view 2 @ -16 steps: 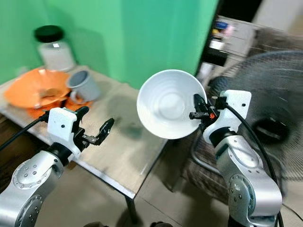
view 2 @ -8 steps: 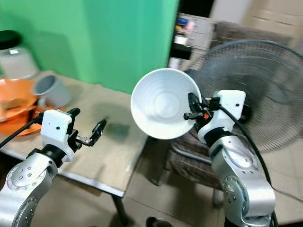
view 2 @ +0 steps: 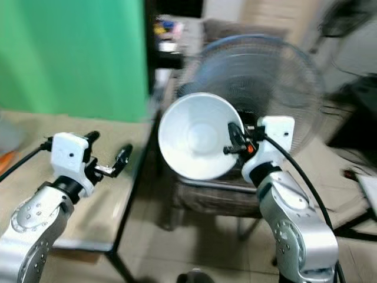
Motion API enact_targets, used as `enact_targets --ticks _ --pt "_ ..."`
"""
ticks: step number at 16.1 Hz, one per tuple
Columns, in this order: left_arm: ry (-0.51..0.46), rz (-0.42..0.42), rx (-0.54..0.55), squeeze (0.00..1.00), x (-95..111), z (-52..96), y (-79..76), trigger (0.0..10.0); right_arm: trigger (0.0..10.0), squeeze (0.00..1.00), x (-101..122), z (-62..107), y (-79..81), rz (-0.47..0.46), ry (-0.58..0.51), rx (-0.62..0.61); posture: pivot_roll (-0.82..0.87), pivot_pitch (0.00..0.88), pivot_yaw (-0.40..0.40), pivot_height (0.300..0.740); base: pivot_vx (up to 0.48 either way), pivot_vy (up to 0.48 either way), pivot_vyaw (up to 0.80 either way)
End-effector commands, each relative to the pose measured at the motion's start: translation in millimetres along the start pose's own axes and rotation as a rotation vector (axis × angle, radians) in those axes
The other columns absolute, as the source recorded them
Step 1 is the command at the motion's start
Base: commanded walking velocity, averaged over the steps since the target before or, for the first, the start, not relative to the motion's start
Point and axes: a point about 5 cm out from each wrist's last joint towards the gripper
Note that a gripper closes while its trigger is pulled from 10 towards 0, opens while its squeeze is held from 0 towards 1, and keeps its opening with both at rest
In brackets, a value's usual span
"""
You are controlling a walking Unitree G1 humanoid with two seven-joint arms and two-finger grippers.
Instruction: Setting the table
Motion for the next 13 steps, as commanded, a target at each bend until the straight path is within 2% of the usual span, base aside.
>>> enact_targets --ticks 1,7,10,13 --pt "0.001 -0.008 0.021 0.00 -0.3 1.2 3.6 10.0 10.0 0.00 8.2 -0.8 3.9 0.007 -0.041 0.022 0.16 0.000 -0.056 0.740 0.000 0.000 -0.80" --pt "-0.006 -0.008 0.027 0.00 0.7 0.8 5.2 10.0 10.0 0.00 7.1 -2.3 3.7 0.004 -0.031 0.026 0.16 0.000 -0.053 0.740 0.000 0.000 -0.80" --pt "-0.011 -0.015 0.030 0.00 2.0 -0.7 7.8 10.0 10.0 0.00 1.6 -1.5 -2.3 0.007 0.025 -0.074 0.15 0.000 -0.045 0.740 0.000 0.000 -0.80" --pt "-0.025 -0.024 0.043 0.00 4.8 -2.6 10.9 10.0 10.0 0.00 0.5 -1.5 -5.6 0.016 0.016 -0.133 0.15 0.000 -0.036 0.740 0.000 0.000 -0.80"
Point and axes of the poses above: a point about 5 cm out from each wrist's last joint towards the gripper, its own z axis pointing back from the gripper into the wrist, its own x axis along the axis of the wrist's last joint, y = z × x, and after that the axes turned 5 degrees about z, right-handed
